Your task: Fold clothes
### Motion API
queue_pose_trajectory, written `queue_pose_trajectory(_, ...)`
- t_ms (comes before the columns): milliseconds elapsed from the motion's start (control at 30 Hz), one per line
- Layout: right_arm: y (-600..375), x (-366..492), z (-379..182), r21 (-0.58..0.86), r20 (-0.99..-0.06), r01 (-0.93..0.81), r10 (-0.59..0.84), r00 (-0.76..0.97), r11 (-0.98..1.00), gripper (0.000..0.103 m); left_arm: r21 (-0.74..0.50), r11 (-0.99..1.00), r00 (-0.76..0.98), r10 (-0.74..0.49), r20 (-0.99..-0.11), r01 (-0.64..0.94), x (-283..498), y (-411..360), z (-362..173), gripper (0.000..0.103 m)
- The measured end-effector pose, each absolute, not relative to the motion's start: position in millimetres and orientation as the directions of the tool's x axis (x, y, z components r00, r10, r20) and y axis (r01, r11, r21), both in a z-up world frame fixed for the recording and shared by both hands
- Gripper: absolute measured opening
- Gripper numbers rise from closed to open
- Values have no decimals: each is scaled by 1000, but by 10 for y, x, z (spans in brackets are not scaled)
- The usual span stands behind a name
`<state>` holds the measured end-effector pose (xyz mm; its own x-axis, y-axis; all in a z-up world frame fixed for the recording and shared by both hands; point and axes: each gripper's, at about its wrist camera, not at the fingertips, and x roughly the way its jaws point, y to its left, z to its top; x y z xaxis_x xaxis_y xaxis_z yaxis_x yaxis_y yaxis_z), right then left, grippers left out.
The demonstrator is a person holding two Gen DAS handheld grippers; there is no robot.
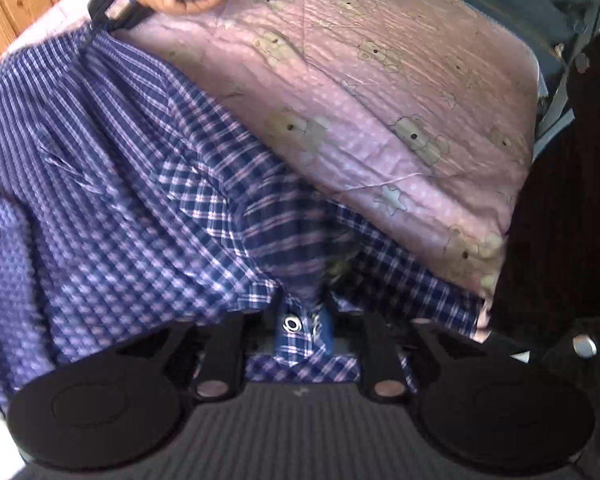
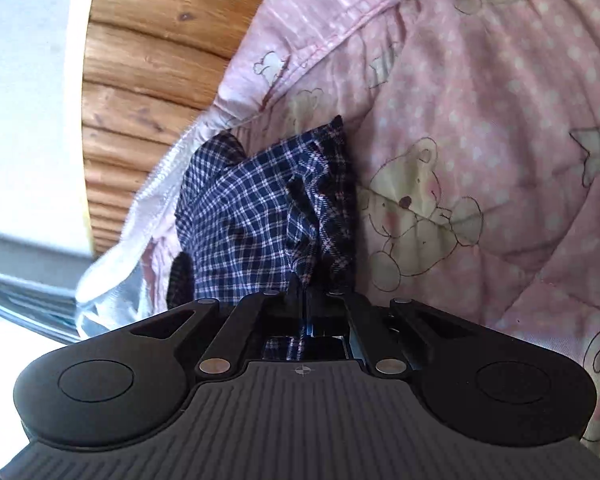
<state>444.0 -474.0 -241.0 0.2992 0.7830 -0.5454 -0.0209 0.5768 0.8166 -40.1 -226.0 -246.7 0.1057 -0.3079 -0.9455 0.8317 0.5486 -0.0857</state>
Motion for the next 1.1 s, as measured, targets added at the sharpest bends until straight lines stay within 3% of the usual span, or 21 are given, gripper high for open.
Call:
queue_pose_trajectory(233, -4809, 4433, -2327, 811, -548, -73, 798, 251, 580, 21, -245, 691, 31, -361, -932, 680, -480, -1724, -2326, 38)
queue_pose_trajectory(333, -4847, 4350, -2276, 817, -536, -96, 809, 241, 569, 30, -259, 765, 105, -390, -915, 590, -451, -1550, -2212, 40)
queue_pose_trajectory(433, -4822, 4220, -2299, 825, -526, -113, 825, 207, 554, 31, -326, 852, 249, -449, -858, 409, -69, -1391, -2154, 52)
queue_pose_trajectory(567, -4800, 4054, -2319, 832, -517, -116, 834, 196, 543, 31, -478, 849, 367, -528, -766, 223, 701, -1306, -2263, 52)
queue_pose_trajectory(733, -4776, 3847, -2341, 839, -506, -115, 841, 190, 531, 30, -438, 892, 402, -443, -801, 110, 1458, -1480, -2526, 50)
queue_pose_trajectory(800, -4766, 3764, -2350, 842, -502, -114, 844, 188, 527, 23, -432, 899, 382, -424, -821, 70, 1625, -1559, -2614, 50)
queue_pose_trajectory(867, -4745, 3732, -2371, 842, -503, -111, 843, 190, 528, 14, -416, 906, 375, -412, -831, 75, 1723, -1652, -2650, 43)
queue_pose_trajectory(900, -4728, 3732, -2384, 841, -505, -112, 842, 191, 530, 13, -395, 915, 368, -394, -842, 76, 1766, -1693, -2680, 33)
queue_pose_trajectory(933, -4704, 3737, -2393, 839, -507, -117, 841, 187, 532, 13, -384, 920, 363, -384, -849, 73, 1809, -1704, -2711, 5)
queue_pose_trajectory(1100, -4649, 3799, -2409, 825, -513, -161, 837, 192, 542, 10, -500, 863, 386, -439, -812, -69, 1833, -1367, -2778, 1)
